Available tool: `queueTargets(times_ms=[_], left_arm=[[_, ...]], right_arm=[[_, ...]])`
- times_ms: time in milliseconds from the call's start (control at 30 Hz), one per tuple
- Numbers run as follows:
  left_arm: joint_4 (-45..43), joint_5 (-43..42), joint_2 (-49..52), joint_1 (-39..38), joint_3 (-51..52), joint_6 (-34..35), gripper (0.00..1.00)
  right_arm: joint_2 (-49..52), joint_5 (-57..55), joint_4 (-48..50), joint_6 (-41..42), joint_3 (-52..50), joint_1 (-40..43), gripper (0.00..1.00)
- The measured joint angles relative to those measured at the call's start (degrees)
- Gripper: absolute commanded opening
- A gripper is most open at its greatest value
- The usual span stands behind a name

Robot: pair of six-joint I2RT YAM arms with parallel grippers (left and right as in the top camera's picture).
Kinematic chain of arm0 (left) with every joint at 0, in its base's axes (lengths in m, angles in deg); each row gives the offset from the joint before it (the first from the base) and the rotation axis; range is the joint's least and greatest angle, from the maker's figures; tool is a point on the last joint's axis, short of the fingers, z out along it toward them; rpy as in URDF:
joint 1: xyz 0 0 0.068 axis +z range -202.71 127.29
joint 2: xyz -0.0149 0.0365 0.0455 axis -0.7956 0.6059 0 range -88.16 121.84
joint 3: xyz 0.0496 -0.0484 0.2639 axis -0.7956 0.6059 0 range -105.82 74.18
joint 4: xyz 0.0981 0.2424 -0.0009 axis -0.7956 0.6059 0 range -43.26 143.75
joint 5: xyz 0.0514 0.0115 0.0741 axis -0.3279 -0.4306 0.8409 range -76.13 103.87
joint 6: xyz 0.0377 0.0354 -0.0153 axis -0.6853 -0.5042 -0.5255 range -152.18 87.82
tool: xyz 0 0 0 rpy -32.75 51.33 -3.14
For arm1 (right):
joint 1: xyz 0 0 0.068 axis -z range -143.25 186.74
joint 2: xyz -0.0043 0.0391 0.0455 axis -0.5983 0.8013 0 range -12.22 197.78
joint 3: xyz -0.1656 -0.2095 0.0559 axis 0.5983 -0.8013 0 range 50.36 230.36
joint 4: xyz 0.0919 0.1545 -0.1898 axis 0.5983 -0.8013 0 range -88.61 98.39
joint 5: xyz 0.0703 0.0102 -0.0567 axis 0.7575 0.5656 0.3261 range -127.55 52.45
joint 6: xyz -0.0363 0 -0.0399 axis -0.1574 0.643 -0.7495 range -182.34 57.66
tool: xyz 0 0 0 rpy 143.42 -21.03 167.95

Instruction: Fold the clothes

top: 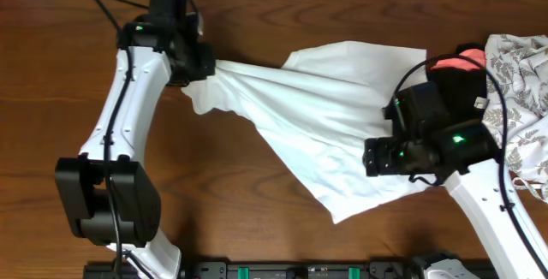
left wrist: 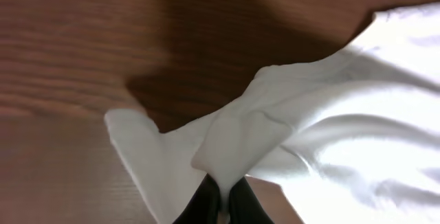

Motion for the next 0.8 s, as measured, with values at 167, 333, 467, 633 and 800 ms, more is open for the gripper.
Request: queueTargets(times_ms=[167, 333, 467, 633, 800], left_arm=[[-0.02, 0.2, 0.0, 2.97, 0.0, 4.83, 0.06], [-0.04, 0.46, 0.0, 5.14, 0.0, 7.23, 0.06], [-0.24, 0.42, 0.0, 5.4, 0.0, 7.87, 0.06], [-0.31, 0.42, 0.0, 5.4, 0.0, 8.39, 0.06], [-0.31, 0.42, 0.0, 5.4, 0.0, 8.44, 0.06]], right_arm=[[1.01, 2.58, 2.91, 0.11, -3.76, -5.51, 0.83], [2.67, 3.98, 6.36, 1.7, -8.39, -12.63, 0.83], [3.93, 5.44, 9.66, 2.38, -11.91, -18.97, 0.82], [6.38, 6.29, 15.74, 3.54, -15.93, -27.45, 0.81], [9.11, 0.87, 18.82, 9.14, -17.99, -32.81, 0.79]])
